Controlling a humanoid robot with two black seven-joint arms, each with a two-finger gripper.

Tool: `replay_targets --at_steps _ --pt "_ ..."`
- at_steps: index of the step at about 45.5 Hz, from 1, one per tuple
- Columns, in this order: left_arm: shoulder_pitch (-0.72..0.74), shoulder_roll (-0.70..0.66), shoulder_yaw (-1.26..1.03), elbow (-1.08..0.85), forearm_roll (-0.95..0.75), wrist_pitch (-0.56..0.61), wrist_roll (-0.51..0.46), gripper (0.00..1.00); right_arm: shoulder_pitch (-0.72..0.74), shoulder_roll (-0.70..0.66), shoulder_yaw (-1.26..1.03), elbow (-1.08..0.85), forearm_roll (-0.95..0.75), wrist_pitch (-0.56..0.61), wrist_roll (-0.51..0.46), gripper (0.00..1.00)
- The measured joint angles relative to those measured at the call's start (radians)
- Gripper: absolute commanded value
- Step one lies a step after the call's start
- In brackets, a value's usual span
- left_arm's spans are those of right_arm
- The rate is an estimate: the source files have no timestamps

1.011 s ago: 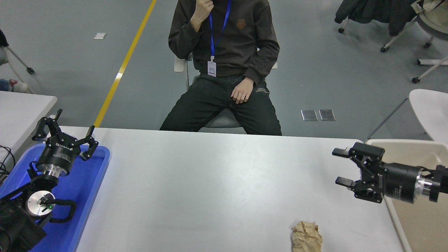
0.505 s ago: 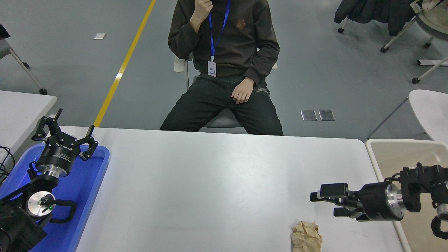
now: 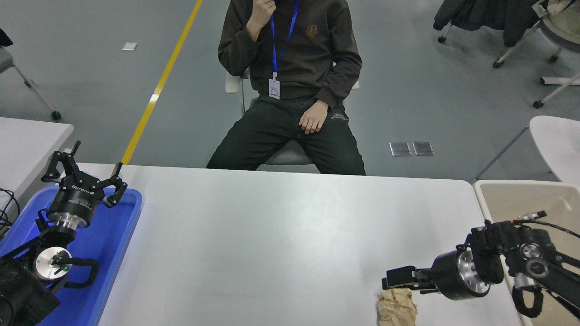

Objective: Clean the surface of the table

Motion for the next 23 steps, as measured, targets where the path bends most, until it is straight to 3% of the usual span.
replay_targets --at_steps 23 --pt "0.000 0.000 0.000 0.000 0.000 0.000 0.000 1.00 -0.021 0.051 -0.061 -0.011 -0.210 -0.007 -0.004 0.99"
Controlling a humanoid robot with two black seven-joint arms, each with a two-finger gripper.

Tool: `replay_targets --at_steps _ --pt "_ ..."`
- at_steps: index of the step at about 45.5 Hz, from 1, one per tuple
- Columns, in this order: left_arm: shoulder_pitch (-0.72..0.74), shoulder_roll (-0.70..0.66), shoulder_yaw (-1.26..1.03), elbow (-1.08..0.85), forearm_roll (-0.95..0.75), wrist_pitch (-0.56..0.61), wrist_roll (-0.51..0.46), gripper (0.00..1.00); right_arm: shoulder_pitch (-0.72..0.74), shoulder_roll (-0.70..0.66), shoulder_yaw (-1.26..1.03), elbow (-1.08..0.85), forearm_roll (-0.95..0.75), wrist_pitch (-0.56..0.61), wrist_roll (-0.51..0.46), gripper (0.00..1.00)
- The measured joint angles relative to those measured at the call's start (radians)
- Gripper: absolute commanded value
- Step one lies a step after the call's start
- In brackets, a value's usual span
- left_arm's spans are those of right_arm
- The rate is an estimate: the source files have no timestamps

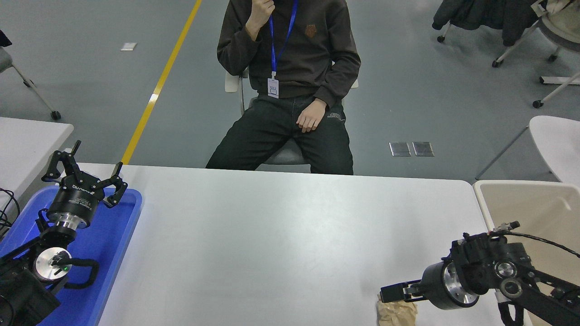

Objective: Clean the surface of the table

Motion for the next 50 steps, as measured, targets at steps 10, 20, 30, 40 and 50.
replay_targets --at_steps 10,20,30,40,50 --pt "0.000 0.000 0.000 0.000 0.000 0.000 0.000 1.00 -0.021 0.031 -0.009 -0.018 -0.041 -0.002 0.000 0.99" --pt "0.000 0.000 0.000 0.000 0.000 0.000 0.000 1.00 -0.033 0.062 -0.010 -0.046 -0.059 -0.004 0.000 0.99" --pt "0.000 0.000 0.000 0.000 0.000 0.000 0.000 1.00 -0.039 0.087 -0.009 -0.071 -0.100 -0.005 0.017 0.99" --pt "0.000 0.000 0.000 0.000 0.000 0.000 0.000 1.00 -0.044 0.096 -0.013 -0.093 -0.136 -0.005 0.056 0.99" --pt "0.000 0.000 0.000 0.000 0.000 0.000 0.000 1.00 -0.055 0.100 -0.015 -0.109 -0.150 -0.005 0.076 0.99"
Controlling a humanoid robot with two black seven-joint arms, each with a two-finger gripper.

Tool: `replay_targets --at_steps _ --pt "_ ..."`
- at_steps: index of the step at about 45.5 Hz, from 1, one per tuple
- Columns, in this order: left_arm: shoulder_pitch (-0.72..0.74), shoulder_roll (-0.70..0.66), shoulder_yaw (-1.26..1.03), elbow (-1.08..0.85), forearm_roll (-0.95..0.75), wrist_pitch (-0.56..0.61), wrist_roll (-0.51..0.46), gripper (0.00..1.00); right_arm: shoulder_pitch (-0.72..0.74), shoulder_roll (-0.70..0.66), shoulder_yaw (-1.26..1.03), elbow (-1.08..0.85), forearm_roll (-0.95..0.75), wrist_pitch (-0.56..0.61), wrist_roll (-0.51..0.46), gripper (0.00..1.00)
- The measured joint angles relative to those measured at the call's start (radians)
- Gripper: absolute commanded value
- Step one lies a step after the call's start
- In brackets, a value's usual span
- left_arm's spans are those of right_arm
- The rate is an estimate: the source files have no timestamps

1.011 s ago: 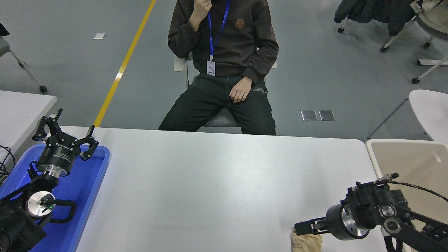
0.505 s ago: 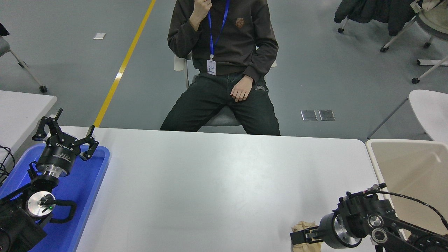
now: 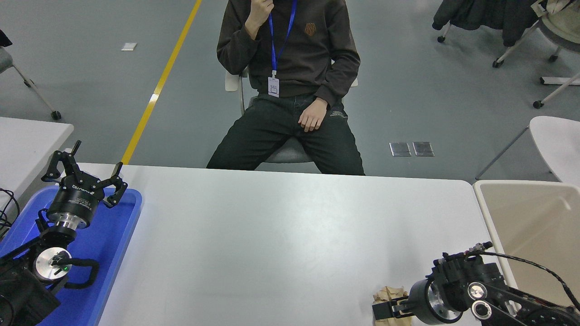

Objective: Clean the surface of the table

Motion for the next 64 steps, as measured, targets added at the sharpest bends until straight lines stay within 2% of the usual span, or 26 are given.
replay_targets --at_steps 5,8,15,22,33,40,43,46,52,64 --pt "0.000 0.000 0.000 0.000 0.000 0.000 0.000 1.00 -0.005 0.001 0.001 -0.005 -0.012 -0.003 0.006 0.98" --pt "0.000 0.000 0.000 0.000 0.000 0.000 0.000 1.00 -0.007 0.002 0.001 -0.007 -0.024 -0.011 0.008 0.90" --pt "0.000 0.000 0.000 0.000 0.000 0.000 0.000 1.00 -0.011 0.004 0.000 -0.009 -0.046 -0.033 0.011 0.88" --pt "0.000 0.000 0.000 0.000 0.000 0.000 0.000 1.00 -0.015 0.007 -0.002 -0.009 -0.056 -0.046 0.012 0.92" --pt "0.000 0.000 0.000 0.000 0.000 0.000 0.000 1.00 -0.029 0.010 -0.004 -0.007 -0.062 -0.055 0.014 0.90" --pt "0.000 0.000 0.000 0.000 0.000 0.000 0.000 1.00 -0.035 0.011 -0.012 -0.007 -0.069 -0.069 0.014 0.77" --pt "0.000 0.000 0.000 0.000 0.000 0.000 0.000 1.00 -0.036 0.012 -0.018 -0.009 -0.078 -0.086 0.014 0.67" --pt "0.000 0.000 0.000 0.000 0.000 0.000 0.000 1.00 -0.037 0.012 -0.028 -0.010 -0.094 -0.106 0.016 0.40" --pt "0.000 0.000 0.000 0.000 0.000 0.000 0.000 1.00 -0.039 0.011 -0.054 -0.014 -0.110 -0.131 0.016 0.00" --pt "0.000 0.000 0.000 0.000 0.000 0.000 0.000 1.00 -0.040 0.001 -0.072 -0.015 -0.121 -0.150 0.024 0.00"
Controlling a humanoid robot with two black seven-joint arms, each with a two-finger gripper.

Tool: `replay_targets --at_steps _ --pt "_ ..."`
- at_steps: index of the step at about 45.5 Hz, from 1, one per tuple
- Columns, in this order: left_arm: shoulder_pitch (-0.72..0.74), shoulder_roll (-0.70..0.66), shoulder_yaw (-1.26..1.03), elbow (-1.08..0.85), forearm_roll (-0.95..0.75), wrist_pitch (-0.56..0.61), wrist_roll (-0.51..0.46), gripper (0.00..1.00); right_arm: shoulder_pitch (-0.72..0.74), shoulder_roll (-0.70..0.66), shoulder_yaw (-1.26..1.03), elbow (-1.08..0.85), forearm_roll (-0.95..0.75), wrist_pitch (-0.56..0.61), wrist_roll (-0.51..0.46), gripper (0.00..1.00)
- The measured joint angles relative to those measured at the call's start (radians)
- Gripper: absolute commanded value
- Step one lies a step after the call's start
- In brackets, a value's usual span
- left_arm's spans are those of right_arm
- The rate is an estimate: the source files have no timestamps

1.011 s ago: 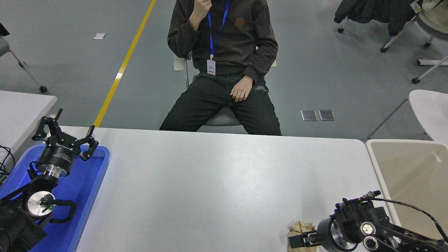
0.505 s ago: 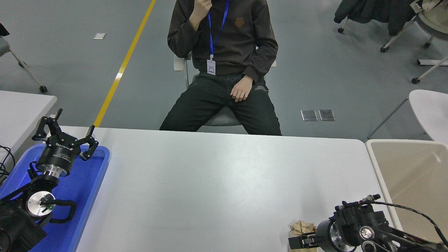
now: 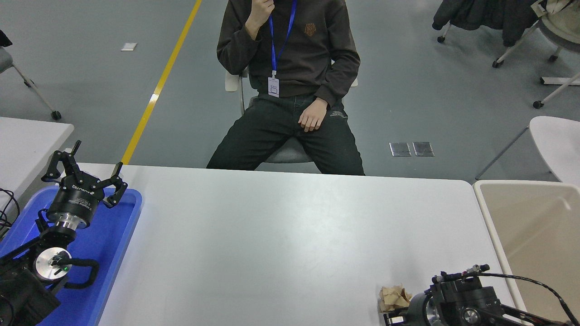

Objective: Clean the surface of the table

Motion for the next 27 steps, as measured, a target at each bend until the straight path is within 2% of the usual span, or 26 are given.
replay_targets --at_steps 14,27 --pt "0.000 0.000 0.000 0.000 0.000 0.000 0.000 1.00 0.011 -0.060 0.041 0.006 0.079 -0.004 0.027 0.00" --pt "0.000 0.000 0.000 0.000 0.000 0.000 0.000 1.00 0.048 -0.185 0.065 0.087 0.210 0.006 0.038 0.00"
